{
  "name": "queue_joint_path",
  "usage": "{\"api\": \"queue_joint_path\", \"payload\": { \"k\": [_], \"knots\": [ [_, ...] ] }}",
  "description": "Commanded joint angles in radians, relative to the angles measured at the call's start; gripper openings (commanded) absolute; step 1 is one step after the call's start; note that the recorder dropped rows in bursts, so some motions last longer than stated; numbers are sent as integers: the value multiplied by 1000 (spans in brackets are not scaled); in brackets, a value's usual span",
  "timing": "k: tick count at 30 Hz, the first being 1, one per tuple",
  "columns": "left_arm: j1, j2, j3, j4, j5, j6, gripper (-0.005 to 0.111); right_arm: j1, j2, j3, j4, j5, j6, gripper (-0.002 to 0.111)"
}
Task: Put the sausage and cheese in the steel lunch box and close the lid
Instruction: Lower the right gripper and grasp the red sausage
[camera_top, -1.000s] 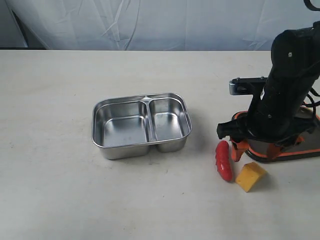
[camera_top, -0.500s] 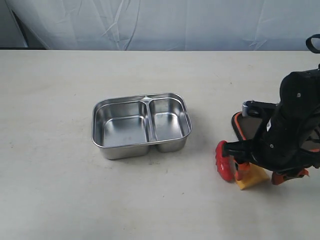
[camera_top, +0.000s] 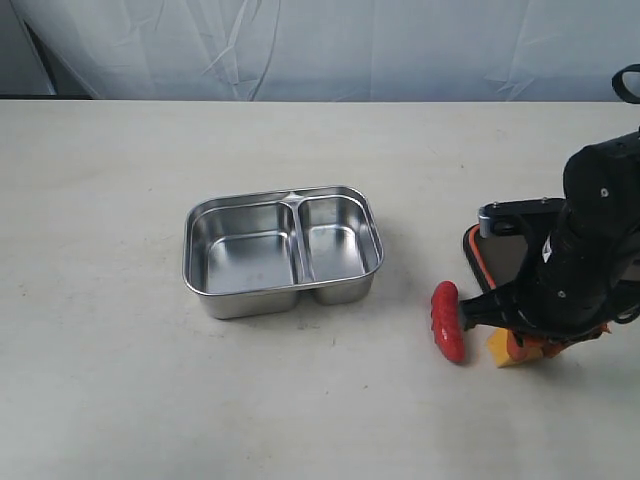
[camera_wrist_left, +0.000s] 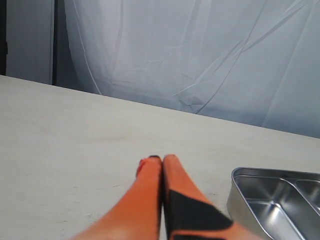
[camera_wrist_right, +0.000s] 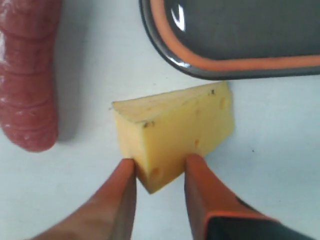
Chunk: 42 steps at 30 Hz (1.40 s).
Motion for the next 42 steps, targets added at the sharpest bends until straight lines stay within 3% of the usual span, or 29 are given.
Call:
{"api": "queue_joint_path", "payload": {
  "k": [1, 7, 12, 15, 17, 21, 25, 35, 38, 40, 42],
  "knots": [
    [-8, -5, 4, 0, -5, 0, 0, -1, -50, 5, 37, 32, -34, -1],
    [-8, -5, 4, 0, -4, 0, 0, -1, -188, 5, 79, 14, -157, -1],
    [-8, -5, 4, 0, -4, 0, 0, 3, -210, 5, 235, -52, -253, -1],
    [-8, -5, 4, 0, -4, 0, 0, 48, -201, 5, 235, -93, -258, 1],
    [-8, -5, 4, 0, -4, 0, 0, 85, -191, 5, 234, -130, -258, 8],
    [-8, -5, 4, 0, -4, 0, 0, 152, -132, 5, 201, -202, -226, 35],
    [-8, -5, 4, 0, -4, 0, 0, 159, -73, 5, 109, -239, -47, 47],
    [-8, -5, 4, 0, -4, 0, 0, 159, 89, 1, 103, -292, -26, 45],
    [-8, -5, 4, 0, -4, 0, 0, 159, 105, 1, 103, -283, -26, 27],
    [-8, -5, 4, 0, -4, 0, 0, 159, 101, 1, 103, -268, -30, 2],
    [-8, -5, 4, 0, -4, 0, 0, 159, 86, 1, 105, -258, -38, 0]
  ]
}}
